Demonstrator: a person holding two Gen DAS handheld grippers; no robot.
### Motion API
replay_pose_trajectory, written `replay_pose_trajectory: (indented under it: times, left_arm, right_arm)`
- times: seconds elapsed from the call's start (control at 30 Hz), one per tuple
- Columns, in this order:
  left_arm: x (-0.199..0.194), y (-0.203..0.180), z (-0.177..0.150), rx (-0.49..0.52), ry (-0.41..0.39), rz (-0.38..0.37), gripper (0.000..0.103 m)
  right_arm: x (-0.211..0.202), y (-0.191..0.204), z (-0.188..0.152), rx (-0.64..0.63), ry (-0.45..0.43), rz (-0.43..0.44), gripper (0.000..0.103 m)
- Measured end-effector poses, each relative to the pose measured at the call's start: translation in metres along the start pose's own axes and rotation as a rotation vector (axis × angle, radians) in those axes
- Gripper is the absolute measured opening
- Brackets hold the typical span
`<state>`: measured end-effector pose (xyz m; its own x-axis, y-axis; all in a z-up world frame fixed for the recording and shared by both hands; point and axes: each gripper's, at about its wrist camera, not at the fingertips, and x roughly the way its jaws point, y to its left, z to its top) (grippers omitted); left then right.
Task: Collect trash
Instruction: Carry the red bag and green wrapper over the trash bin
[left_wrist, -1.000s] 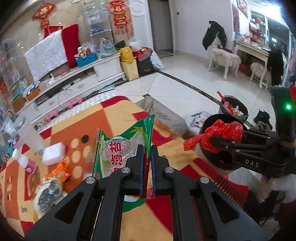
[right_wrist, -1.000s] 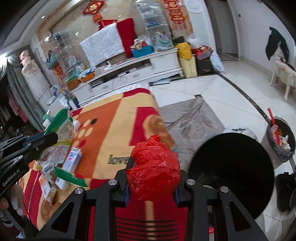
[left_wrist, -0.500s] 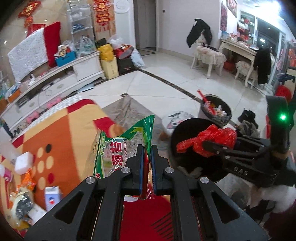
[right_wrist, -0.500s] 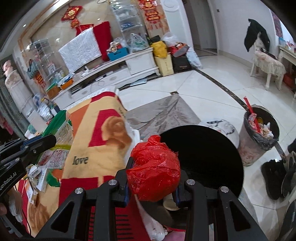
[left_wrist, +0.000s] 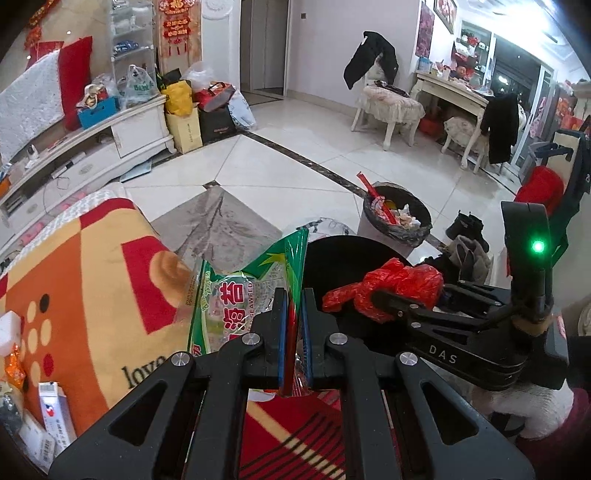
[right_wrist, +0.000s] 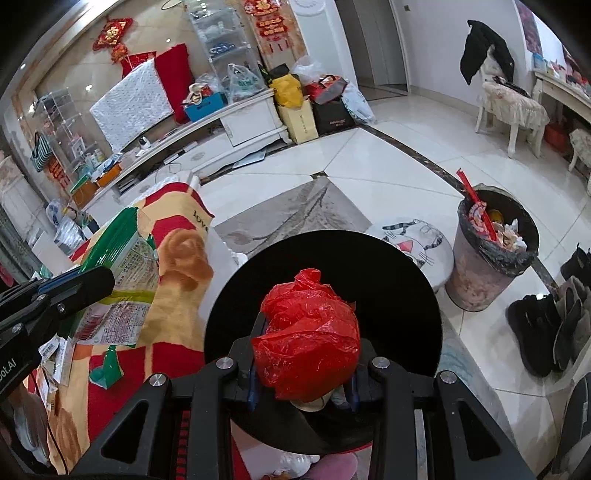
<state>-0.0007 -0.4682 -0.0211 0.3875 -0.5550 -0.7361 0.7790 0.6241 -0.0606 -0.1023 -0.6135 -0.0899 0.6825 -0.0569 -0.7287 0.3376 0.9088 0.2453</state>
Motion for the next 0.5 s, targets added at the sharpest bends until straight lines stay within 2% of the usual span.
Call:
replay_pose_trajectory:
  times: [0.5]
  left_arm:
    - [0.017,0.0,0.007,-0.062,0.019,-0.124,0.005]
  right_arm:
    - [0.012,-0.011,0.0,0.03,0.025,-0.017,0.033]
